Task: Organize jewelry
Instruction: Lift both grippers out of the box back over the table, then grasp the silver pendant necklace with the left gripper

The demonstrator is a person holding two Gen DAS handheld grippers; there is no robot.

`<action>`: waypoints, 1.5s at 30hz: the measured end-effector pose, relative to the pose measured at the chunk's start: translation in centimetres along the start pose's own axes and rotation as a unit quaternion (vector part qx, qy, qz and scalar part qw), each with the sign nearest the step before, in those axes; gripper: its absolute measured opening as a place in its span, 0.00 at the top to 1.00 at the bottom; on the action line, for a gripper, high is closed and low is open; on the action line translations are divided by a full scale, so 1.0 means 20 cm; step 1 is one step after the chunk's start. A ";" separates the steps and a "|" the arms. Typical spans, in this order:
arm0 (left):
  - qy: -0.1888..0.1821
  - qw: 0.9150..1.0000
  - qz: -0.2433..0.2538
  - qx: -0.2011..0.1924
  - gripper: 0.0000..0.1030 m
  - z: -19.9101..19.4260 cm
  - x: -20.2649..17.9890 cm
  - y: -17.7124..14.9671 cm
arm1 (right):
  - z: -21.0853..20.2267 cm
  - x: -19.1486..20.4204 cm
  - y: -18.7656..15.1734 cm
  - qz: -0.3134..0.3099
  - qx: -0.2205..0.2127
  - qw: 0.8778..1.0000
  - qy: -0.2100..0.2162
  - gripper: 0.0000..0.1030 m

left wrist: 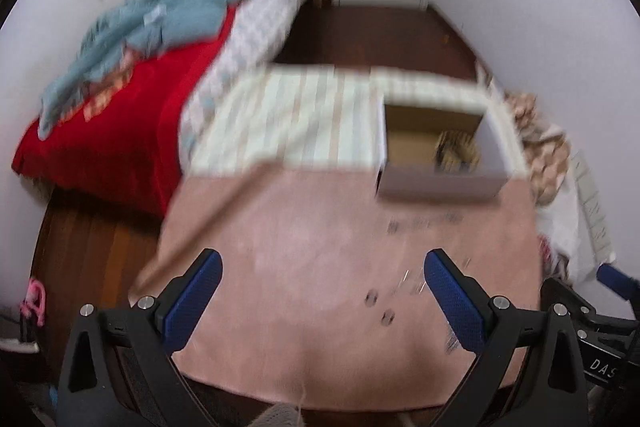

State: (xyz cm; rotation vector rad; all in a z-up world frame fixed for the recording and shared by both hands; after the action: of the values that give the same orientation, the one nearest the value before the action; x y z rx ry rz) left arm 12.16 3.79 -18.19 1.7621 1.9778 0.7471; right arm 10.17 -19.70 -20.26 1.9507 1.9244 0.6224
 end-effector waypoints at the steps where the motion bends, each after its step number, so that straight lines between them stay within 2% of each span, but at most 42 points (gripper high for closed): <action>1: 0.004 1.000 0.000 0.013 0.00 0.04 0.00 -0.05 | 0.09 -0.02 -0.08 0.011 0.027 1.000 -0.003 0.01; 3: 0.012 0.999 0.002 0.047 0.00 0.16 0.01 -0.18 | 0.21 -0.05 -0.19 0.032 0.059 0.998 0.005 0.04; 6: 0.021 0.996 0.007 0.088 0.00 0.30 0.02 -0.33 | 0.36 -0.08 -0.30 0.053 0.086 0.995 -0.002 0.28; 9: 0.019 0.993 0.006 0.118 0.00 0.38 0.03 -0.41 | 0.45 -0.09 -0.36 0.059 0.095 0.994 -0.003 0.32; 11: 0.020 0.992 0.008 0.123 0.00 0.40 0.04 -0.43 | 0.47 -0.06 -0.37 0.050 0.088 0.995 -0.006 0.35; 14: 0.019 0.992 0.009 0.121 0.00 0.40 0.04 -0.44 | 0.47 -0.01 -0.37 0.022 0.079 0.997 -0.006 0.57; 15: 0.018 0.993 0.009 0.120 0.00 0.40 0.04 -0.43 | 0.47 0.00 -0.37 0.014 0.078 0.997 -0.003 0.76; 16: 0.017 0.993 0.010 0.118 0.00 0.40 0.03 -0.43 | 0.46 0.01 -0.38 0.011 0.079 0.997 0.001 0.87; 25: -0.001 0.995 0.036 0.095 0.00 0.42 -0.12 -0.31 | 0.37 -0.18 -0.20 0.063 0.020 0.998 0.003 0.93; 31: -0.032 0.994 0.050 0.095 0.00 0.49 -0.22 -0.24 | 0.39 -0.28 -0.15 0.084 0.019 0.996 0.006 0.96; 33: -0.059 0.991 0.069 0.098 0.00 0.53 -0.30 -0.23 | 0.40 -0.28 -0.15 0.086 0.021 0.996 0.007 0.96; 35: -0.070 0.987 0.099 0.104 0.00 0.56 -0.37 -0.24 | 0.41 -0.28 -0.16 0.086 0.024 0.996 0.008 0.96; 42: -0.091 0.974 0.168 0.119 0.04 0.64 -0.53 -0.30 | 0.43 -0.30 -0.16 0.089 0.029 0.996 0.008 0.96; 45: -0.115 0.973 0.166 0.112 0.15 0.65 -0.57 -0.31 | 0.45 -0.32 -0.17 0.093 0.034 0.995 0.006 0.96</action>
State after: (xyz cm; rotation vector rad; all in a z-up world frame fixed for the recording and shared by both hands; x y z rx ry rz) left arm 16.78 -6.18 -32.84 2.2363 1.6902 0.4006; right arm 12.04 -25.28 -30.13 2.1912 1.8056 0.6263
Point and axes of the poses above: each gripper's, at about its wrist camera, not at the fingertips, and z roughly the way its jaws point, x to its left, y to its top, the point moved 6 cm from there along z, roughly the way its jaws point, and after that the axes turned 10 degrees about -x, right-handed, at the moved point
